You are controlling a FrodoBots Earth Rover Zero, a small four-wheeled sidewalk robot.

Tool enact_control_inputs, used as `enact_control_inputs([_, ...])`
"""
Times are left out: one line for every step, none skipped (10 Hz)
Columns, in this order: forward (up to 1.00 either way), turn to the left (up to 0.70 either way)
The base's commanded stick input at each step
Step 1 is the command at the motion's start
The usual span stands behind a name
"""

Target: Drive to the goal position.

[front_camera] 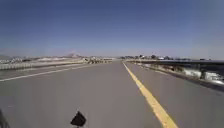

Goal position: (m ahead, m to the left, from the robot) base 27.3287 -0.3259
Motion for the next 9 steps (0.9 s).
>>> enact_control_inputs([1.00, 0.00])
enact_control_inputs([1.00, 0.00])
enact_control_inputs([1.00, 0.00])
enact_control_inputs([1.00, 0.00])
enact_control_inputs([1.00, 0.00])
enact_control_inputs([1.00, 0.00])
enact_control_inputs([1.00, 0.00])
enact_control_inputs([1.00, 0.00])
enact_control_inputs([1.00, 0.00])
